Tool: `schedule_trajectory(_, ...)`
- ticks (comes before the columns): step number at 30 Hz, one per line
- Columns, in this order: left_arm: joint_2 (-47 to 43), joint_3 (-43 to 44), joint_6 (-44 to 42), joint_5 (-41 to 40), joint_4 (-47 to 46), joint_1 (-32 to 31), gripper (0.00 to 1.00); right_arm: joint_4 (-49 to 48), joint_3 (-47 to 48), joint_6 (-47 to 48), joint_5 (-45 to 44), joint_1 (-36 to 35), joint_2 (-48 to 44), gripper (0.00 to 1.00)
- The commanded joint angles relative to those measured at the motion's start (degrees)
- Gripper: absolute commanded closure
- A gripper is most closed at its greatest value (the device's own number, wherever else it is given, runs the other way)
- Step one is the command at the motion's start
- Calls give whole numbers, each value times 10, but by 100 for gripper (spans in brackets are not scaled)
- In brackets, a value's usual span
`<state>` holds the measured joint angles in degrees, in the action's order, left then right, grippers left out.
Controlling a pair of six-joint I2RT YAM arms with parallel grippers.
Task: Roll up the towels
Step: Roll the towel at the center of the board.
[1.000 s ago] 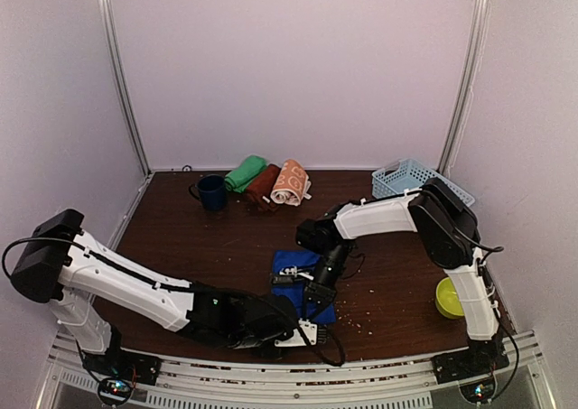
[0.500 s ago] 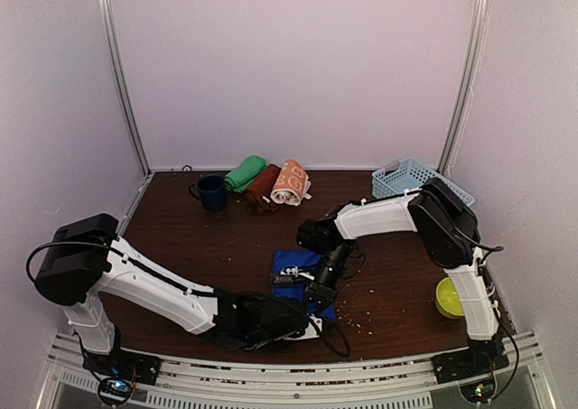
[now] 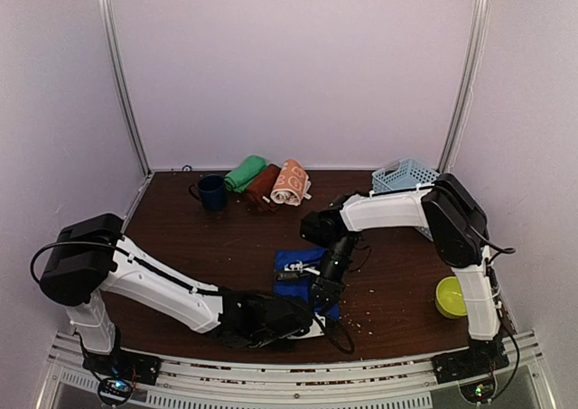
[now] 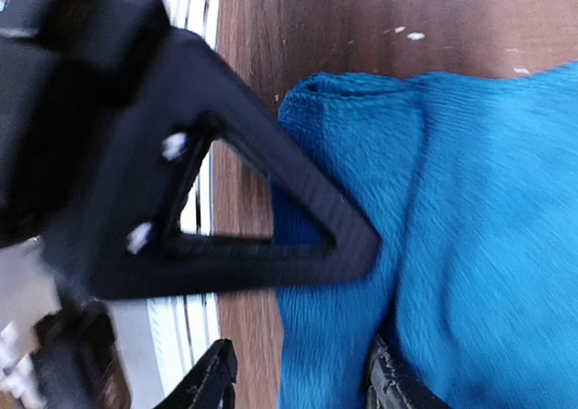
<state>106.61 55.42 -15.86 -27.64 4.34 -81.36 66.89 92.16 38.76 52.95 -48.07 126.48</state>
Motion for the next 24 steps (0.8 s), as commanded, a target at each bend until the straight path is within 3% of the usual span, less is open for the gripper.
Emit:
schedule_trajectory(1,-9,9,36,70,59,3,92,28,18,-11,-36,40,-51,52)
schedule_trajectory(8,-12,30,82,179,115,10,92,-70,-17,-97,-98,79,-82,58)
schedule_trajectory(12,5,56,104,283,135,37,92,-49,25,-102,-123,116,-135,58)
schedule_trajectory(15,38,82,123,369,158,74,92,-51,79,-159,-134,179,-207,57)
schedule_trajectory(19,74,117,144,466,186,123,91,-106,105,-167,-72,240,-354,53)
schedule_trajectory(24,138,185,167,638,241,177,89,-91,-2,-60,100,219,-502,47)
